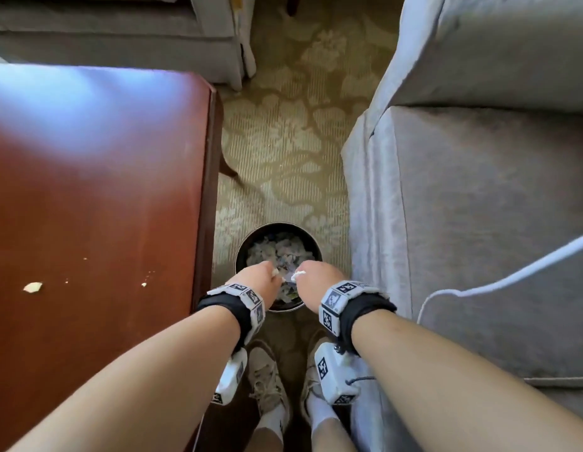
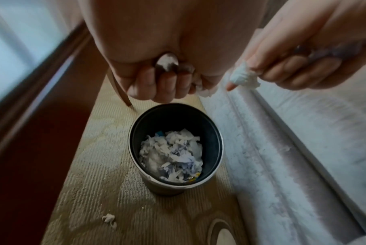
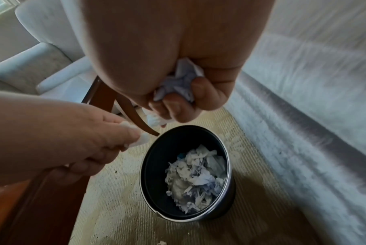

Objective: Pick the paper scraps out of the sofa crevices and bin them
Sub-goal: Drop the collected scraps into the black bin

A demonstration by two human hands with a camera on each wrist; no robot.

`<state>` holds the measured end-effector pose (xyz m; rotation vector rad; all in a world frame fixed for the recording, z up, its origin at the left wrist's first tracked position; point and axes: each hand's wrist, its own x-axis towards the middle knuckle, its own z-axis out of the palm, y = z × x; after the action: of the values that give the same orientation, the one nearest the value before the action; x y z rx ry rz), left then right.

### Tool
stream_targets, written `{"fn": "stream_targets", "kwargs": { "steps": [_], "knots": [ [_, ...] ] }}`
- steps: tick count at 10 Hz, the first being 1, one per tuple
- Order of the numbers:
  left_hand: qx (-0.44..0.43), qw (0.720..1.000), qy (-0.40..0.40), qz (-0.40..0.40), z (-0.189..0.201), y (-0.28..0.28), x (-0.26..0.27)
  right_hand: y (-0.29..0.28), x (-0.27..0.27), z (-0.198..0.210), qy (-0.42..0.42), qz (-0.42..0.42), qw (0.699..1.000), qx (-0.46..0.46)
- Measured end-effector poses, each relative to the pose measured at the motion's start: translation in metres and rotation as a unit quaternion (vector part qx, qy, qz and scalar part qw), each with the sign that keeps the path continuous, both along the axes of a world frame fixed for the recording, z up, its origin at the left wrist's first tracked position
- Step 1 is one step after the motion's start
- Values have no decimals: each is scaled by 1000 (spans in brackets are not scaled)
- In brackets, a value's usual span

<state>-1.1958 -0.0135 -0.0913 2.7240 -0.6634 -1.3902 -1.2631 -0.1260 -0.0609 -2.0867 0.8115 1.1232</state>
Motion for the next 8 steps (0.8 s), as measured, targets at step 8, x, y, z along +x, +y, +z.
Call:
{"fn": "stream_targets", "kwargs": {
  "steps": [8],
  "knots": [
    [18,992,53,-117,-14,-35,45,-29,25,-27,-79,-64,994,33]
  ]
}}
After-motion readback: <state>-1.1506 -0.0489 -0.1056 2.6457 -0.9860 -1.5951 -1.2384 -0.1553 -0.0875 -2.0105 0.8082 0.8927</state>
